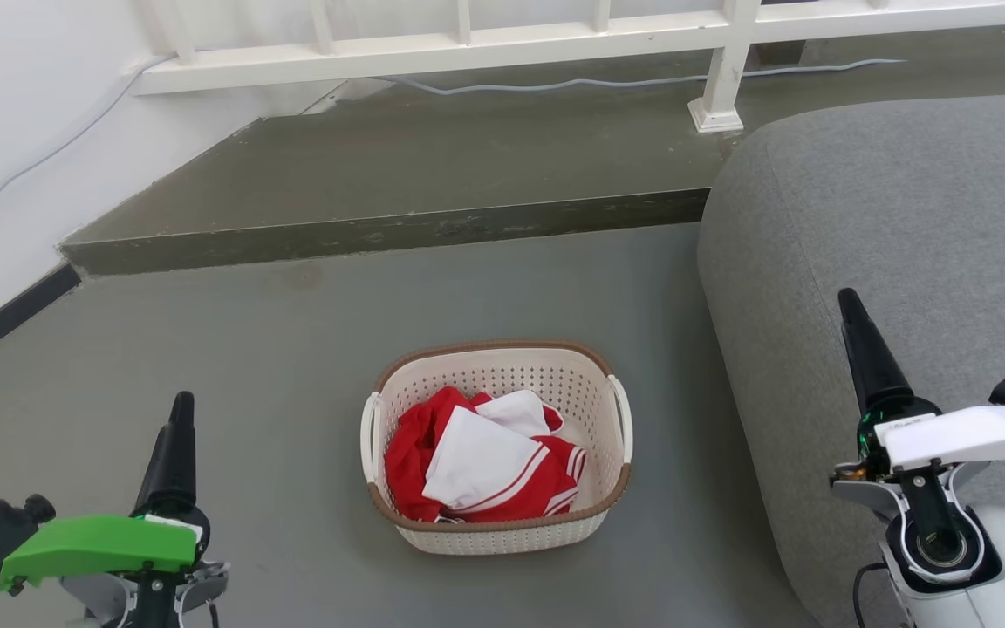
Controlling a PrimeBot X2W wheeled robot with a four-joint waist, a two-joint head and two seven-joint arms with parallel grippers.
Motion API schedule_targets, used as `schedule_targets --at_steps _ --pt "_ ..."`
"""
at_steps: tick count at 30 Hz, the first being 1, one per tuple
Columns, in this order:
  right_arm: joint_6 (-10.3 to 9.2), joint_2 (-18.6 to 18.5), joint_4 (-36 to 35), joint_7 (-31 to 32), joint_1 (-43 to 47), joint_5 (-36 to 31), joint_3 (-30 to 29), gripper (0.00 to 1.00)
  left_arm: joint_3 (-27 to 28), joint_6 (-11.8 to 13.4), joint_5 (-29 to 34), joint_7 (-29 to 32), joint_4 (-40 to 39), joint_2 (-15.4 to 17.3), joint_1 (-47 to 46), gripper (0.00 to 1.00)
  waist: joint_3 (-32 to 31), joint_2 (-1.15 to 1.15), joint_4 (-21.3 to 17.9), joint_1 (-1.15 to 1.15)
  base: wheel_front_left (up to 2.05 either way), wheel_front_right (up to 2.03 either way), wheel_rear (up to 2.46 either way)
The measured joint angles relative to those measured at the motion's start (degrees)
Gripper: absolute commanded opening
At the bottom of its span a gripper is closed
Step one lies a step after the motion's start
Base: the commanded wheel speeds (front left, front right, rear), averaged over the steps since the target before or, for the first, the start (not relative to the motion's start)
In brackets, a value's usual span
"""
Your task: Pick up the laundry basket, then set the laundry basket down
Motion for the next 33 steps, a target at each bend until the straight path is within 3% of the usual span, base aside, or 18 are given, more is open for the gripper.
schedule_targets --at_steps 8,15,33 --pt "0.01 -2.3 0.4 -2.0 -0.3 -8.1 3.1 1.0 -0.5 1.3 11.9 -1.5 -1.4 2.1 -0.6 1.0 0.1 0.0 0.1 0.0 0.0 0.0 0.0" --pt "-0.12 -4.1 1.2 -3.3 -1.5 -15.6 5.8 1.0 -2.0 2.5 18.5 -2.9 -2.3 2.1 -1.2 1.0 0.3 0.0 0.1 0.0 0.0 0.0 0.0" --pt "-5.99 -5.6 4.8 -7.1 -3.4 -30.7 12.1 1.0 -5.8 5.2 36.2 -6.4 -3.1 2.0 -1.2 1.0 0.2 0.0 -0.4 0.0 0.0 0.0 0.0"
